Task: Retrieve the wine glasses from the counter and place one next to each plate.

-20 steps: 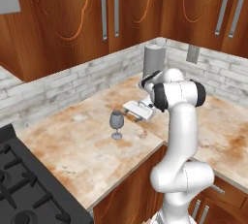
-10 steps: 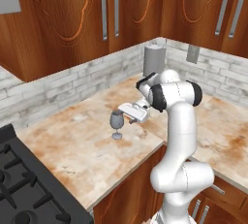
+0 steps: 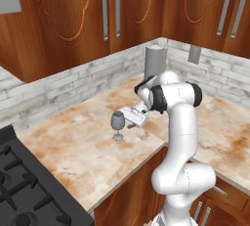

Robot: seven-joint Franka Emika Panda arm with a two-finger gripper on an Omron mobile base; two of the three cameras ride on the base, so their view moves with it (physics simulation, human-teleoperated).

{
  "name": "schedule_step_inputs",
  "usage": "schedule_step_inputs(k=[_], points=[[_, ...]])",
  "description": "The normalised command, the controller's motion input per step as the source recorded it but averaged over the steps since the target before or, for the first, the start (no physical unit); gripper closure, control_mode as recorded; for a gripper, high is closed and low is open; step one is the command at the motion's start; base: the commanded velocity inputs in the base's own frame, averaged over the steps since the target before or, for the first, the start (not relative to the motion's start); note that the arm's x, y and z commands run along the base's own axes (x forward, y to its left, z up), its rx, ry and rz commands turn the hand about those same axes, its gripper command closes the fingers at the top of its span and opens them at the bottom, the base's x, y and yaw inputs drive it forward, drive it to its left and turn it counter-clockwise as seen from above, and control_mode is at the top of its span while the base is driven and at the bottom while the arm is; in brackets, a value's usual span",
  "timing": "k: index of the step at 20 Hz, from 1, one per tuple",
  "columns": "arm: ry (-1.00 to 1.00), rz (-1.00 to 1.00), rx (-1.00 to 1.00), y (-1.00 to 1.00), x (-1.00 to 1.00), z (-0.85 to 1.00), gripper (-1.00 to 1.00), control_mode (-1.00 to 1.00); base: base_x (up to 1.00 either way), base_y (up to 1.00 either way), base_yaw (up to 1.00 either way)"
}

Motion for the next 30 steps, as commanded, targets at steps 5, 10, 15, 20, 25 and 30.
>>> schedule_step_inputs(k=[5,10,15,20,25,30], points=[[0.00,0.00,0.00,0.00,-0.06,-0.07,-1.00,-1.00,0.00,0.00,0.00],[0.00,0.00,0.00,0.07,0.00,-0.04,-1.00,-1.00,0.00,0.00,0.00],[0.00,0.00,0.00,0.11,0.00,-0.17,-1.00,-1.00,0.00,0.00,0.00],[0.00,0.00,0.00,0.12,0.00,-0.17,-1.00,-1.00,0.00,0.00,0.00],[0.02,0.00,0.00,0.14,0.00,-0.22,-1.00,-1.00,0.00,0.00,0.00],[0.02,0.00,-0.01,0.22,0.00,-0.27,-1.00,-1.00,0.00,0.00,0.00]])
